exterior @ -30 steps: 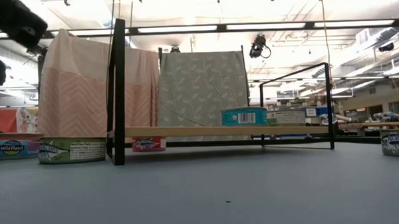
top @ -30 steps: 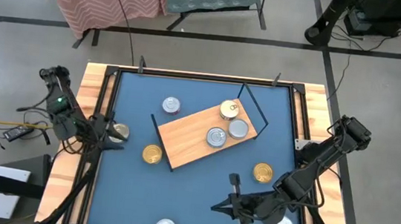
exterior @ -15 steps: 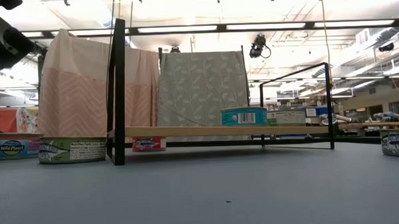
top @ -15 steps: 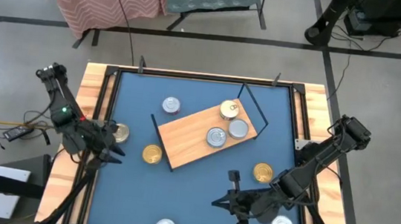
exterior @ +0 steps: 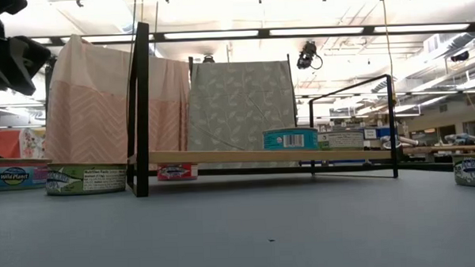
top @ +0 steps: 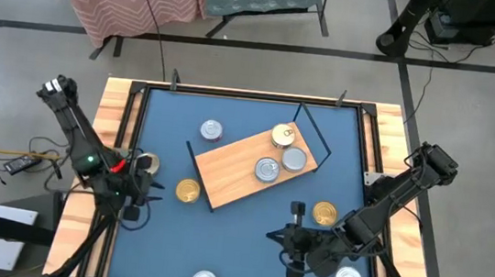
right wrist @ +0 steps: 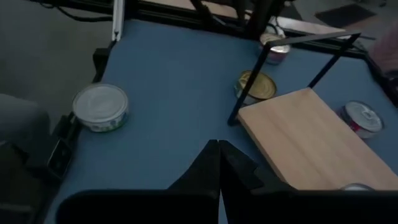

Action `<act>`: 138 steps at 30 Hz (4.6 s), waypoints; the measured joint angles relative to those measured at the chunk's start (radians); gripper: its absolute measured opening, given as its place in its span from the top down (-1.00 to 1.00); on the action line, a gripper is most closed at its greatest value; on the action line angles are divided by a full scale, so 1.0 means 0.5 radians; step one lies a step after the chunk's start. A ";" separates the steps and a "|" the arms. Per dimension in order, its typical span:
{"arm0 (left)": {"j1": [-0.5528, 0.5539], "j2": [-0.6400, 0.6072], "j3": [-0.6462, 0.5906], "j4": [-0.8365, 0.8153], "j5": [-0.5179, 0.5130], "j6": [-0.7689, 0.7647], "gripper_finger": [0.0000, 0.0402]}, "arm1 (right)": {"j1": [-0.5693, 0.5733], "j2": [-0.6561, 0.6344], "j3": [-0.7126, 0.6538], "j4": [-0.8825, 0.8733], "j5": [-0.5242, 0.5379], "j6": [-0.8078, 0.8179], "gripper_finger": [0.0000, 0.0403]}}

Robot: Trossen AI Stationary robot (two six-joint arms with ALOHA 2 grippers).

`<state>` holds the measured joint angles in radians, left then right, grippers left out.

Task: Stack canned seafood by type on shelf
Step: Put the red tuna can on the shelf

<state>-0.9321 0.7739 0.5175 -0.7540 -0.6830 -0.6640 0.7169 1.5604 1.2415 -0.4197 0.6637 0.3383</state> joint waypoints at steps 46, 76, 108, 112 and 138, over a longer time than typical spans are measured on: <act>0.093 0.455 0.002 1.318 0.080 1.118 0.98 | -0.037 -0.001 0.001 -0.696 -0.434 1.010 0.96; 0.093 0.455 0.002 1.408 0.122 1.226 0.98 | 0.331 0.142 0.000 -1.209 -0.965 2.375 0.96; 0.092 0.456 0.002 1.438 0.135 1.224 0.98 | 0.701 0.180 -0.427 -0.663 -1.278 3.145 0.96; 0.093 0.456 0.002 1.438 0.135 1.224 0.98 | 0.694 0.180 -0.427 -0.691 -1.278 3.144 0.96; 0.092 0.456 0.002 1.437 0.135 1.218 0.98 | 0.681 0.178 -0.456 -0.696 -1.312 3.148 0.97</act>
<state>-0.8860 1.0019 0.5182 -0.0353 -0.6155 -0.0547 1.0576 1.6494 1.0133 -0.7679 0.0079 1.9125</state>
